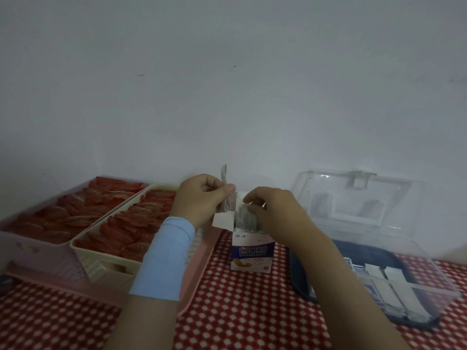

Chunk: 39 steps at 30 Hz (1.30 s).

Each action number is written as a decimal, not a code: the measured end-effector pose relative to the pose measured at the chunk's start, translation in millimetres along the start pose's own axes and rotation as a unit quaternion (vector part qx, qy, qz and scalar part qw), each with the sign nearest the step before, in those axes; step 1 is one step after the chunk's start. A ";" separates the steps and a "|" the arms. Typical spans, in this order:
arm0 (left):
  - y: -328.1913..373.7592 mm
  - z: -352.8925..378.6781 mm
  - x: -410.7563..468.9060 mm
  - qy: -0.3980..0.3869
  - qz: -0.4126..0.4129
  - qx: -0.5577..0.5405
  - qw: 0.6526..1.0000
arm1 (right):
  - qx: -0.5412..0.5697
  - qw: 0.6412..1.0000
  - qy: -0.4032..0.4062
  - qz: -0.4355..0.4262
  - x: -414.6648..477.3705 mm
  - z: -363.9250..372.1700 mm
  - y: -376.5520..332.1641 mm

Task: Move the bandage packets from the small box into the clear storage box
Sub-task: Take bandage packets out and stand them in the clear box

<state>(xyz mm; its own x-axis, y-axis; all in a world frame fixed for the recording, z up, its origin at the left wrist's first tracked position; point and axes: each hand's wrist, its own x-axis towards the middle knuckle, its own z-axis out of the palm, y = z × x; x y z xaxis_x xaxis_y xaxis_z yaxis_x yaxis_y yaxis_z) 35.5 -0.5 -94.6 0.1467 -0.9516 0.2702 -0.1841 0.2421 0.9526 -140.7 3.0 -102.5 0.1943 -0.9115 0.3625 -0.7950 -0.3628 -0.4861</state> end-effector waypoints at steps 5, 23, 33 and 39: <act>-0.1 1.9 -1.7 -0.010 0.006 0.010 1.000 | 0.055 0.997 -0.055 0.025 -0.4 -4.4 4.3; 1.0 4.3 -5.3 -0.039 -0.006 0.012 0.999 | 0.079 0.985 -0.147 0.036 -3.8 -12.5 13.7; 1.3 5.5 -8.1 -0.061 0.001 0.026 0.998 | 0.069 0.996 -0.037 0.038 -3.0 -11.8 11.6; 1.0 6.0 -8.7 -0.096 -0.044 -0.087 0.991 | 0.307 0.943 0.117 0.047 -4.6 -30.8 2.9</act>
<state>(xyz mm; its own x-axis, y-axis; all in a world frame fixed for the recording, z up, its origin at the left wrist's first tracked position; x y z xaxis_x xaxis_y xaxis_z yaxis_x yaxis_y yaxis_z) 28.2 6.9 -96.8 -0.0354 -0.9848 0.1701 -0.0065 0.1704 0.9853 -161.6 12.1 -81.1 -0.0493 -0.9040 0.4246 -0.3062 -0.3910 -0.8680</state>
